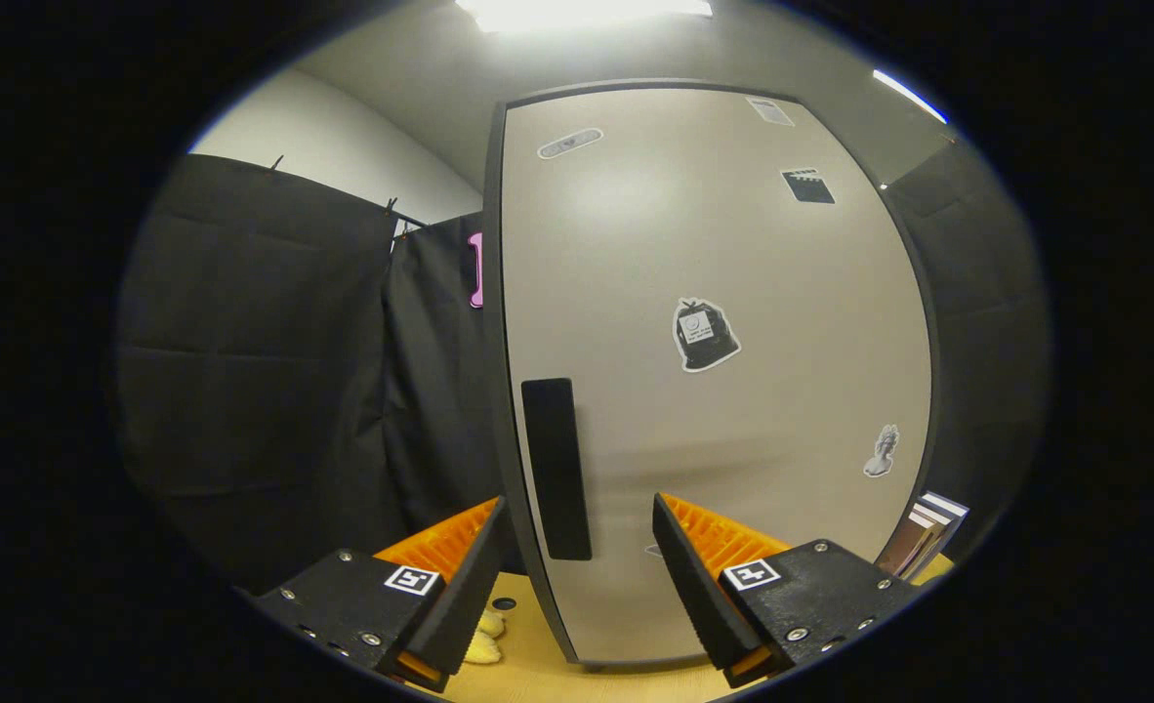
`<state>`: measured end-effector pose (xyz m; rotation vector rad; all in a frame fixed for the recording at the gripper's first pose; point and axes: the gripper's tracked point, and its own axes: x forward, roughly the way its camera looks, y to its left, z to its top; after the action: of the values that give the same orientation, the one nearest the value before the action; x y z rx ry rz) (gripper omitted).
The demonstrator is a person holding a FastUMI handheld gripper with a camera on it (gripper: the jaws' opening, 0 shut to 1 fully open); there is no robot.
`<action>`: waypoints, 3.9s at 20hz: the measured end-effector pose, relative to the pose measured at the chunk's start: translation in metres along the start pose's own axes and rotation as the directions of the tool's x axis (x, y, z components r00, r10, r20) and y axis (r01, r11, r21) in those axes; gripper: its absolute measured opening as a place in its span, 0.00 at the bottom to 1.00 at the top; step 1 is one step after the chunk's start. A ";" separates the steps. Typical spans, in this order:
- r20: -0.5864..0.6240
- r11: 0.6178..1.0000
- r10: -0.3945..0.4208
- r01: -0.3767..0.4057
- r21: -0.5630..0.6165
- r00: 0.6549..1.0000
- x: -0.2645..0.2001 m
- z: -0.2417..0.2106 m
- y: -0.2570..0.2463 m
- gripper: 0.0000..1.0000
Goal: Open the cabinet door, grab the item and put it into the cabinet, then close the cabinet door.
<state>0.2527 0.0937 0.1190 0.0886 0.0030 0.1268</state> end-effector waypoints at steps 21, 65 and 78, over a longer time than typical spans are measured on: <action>-0.120 0.986 0.137 -0.147 -0.077 0.983 -0.024 -0.019 0.010 0.27; -0.110 0.950 -0.303 0.291 -0.109 0.947 -0.238 -0.007 -0.247 0.11; 0.110 0.917 -0.397 0.399 0.009 0.911 -0.272 0.020 -0.247 0.43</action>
<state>0.0139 -0.1863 0.1166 0.0797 -0.0896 -0.2882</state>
